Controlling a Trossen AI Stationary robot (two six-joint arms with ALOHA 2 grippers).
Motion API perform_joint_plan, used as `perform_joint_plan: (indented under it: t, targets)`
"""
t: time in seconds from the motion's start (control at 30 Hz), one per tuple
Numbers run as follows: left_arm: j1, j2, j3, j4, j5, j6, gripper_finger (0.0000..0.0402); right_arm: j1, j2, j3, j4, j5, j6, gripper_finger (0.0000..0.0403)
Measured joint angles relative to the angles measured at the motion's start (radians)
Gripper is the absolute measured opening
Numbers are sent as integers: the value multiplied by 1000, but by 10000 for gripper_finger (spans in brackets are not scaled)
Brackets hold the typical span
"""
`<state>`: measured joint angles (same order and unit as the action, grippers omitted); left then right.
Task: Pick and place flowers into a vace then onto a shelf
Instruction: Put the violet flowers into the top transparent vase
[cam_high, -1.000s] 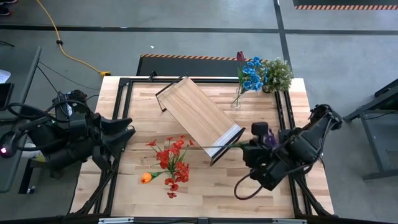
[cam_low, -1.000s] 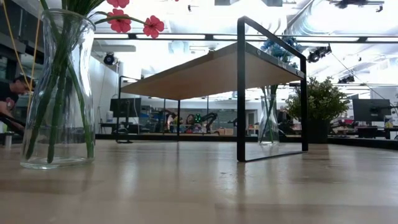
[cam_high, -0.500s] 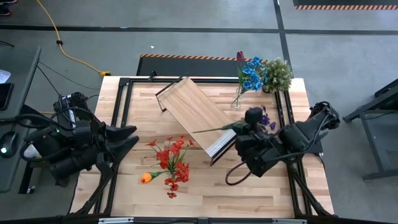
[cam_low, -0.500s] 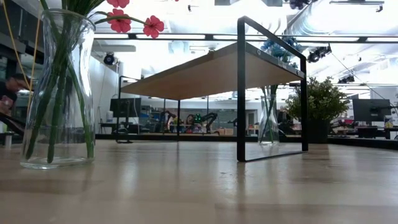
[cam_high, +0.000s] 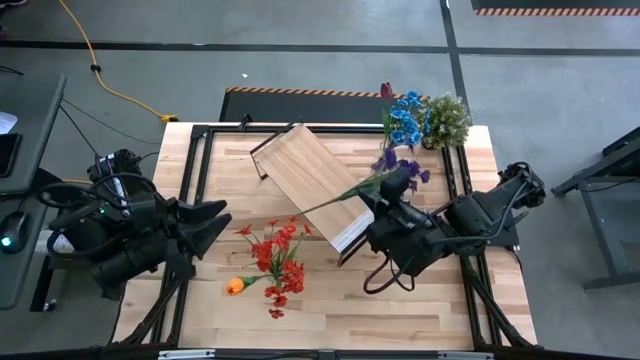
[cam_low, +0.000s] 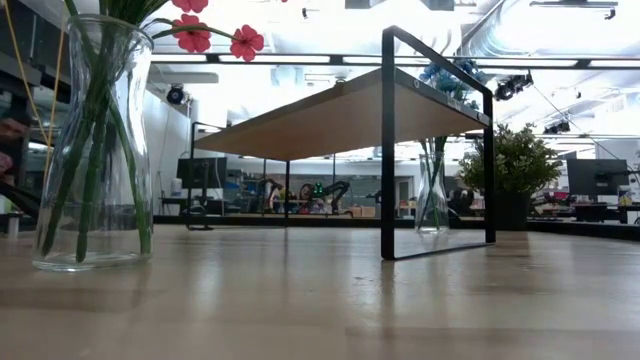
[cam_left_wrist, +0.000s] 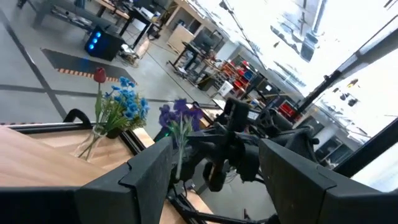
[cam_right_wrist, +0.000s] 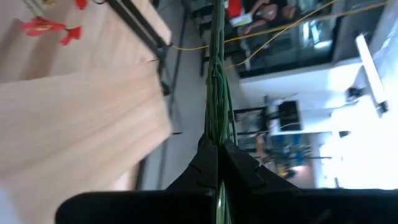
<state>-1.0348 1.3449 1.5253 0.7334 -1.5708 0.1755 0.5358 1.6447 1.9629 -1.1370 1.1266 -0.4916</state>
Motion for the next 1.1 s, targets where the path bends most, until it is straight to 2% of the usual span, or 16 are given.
perform_joint_plan:
  t: [0.23,0.57,0.87,1.1]
  targets:
    - [7,0,0,0,0,-36,271,0,0,0,148,71,-290,0]
    - [7,37,0,1,0,-114,271,1,0,0,288,76,-599,0]
    - [8,64,0,0,5,-158,271,1,0,0,308,60,-661,0]
    - [73,60,0,-13,90,-131,271,1,0,0,308,51,-662,0]
